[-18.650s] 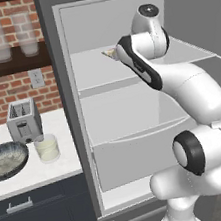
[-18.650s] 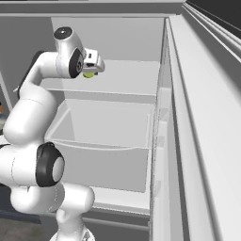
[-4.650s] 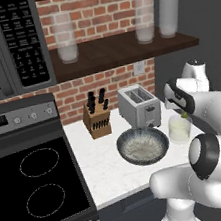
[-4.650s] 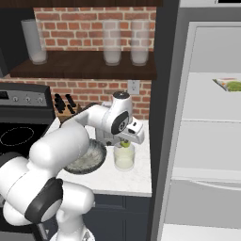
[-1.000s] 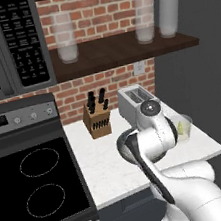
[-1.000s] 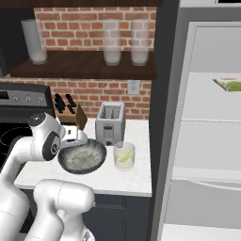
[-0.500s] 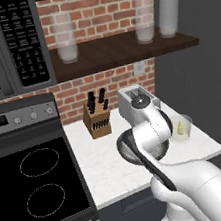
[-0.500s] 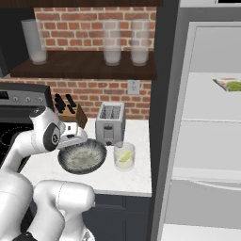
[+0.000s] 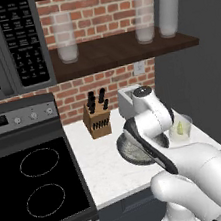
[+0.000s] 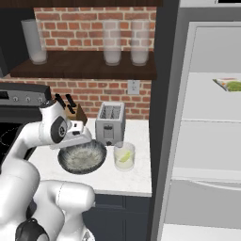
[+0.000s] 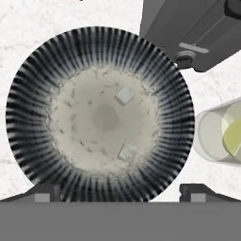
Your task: Grab a lemon wedge from the fridge and one ice cube from the ice bowl, and put them in the glass of lemonade.
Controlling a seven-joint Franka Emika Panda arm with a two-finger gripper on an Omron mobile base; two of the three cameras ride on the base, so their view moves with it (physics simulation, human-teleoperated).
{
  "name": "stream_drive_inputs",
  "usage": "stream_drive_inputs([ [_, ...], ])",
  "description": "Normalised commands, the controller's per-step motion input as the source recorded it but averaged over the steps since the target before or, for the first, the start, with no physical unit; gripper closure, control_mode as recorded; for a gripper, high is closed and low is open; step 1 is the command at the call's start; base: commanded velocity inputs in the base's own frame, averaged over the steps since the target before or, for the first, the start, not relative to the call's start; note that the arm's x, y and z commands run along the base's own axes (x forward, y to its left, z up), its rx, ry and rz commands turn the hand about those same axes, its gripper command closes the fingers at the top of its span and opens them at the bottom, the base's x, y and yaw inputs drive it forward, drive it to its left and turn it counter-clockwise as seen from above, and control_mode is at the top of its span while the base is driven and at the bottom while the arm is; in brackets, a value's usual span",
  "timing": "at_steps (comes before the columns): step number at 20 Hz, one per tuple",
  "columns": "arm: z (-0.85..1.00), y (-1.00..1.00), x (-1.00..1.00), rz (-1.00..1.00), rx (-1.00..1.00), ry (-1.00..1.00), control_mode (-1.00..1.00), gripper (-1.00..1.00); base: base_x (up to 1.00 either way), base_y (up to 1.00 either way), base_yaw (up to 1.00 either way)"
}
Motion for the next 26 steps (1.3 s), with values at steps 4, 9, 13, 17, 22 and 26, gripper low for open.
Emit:
stream_drive_inputs([
  [4, -0.01, -0.01, -0.02, 0.0, 0.01, 0.13, -1.0, -1.0, 0.0, 0.0, 0.0],
  [9, 0.0, -0.07, 0.0, 0.05, 0.0, 0.04, -1.0, -1.0, 0.0, 0.0, 0.0],
  [13, 0.0, 0.0, 0.02, 0.08, 0.0, 0.06, -1.0, -1.0, 0.0, 0.0, 0.0],
  [17, 0.0, 0.0, 0.02, 0.06, 0.0, 0.05, -1.0, -1.0, 0.0, 0.0, 0.0],
  [22, 0.0, -0.01, 0.01, 0.07, 0.0, 0.01, -1.0, -1.0, 0.0, 0.0, 0.0],
  [26, 0.0, 0.0, 0.07, 0.05, 0.0, 0.0, -1.0, -1.0, 0.0, 0.0, 0.0],
])
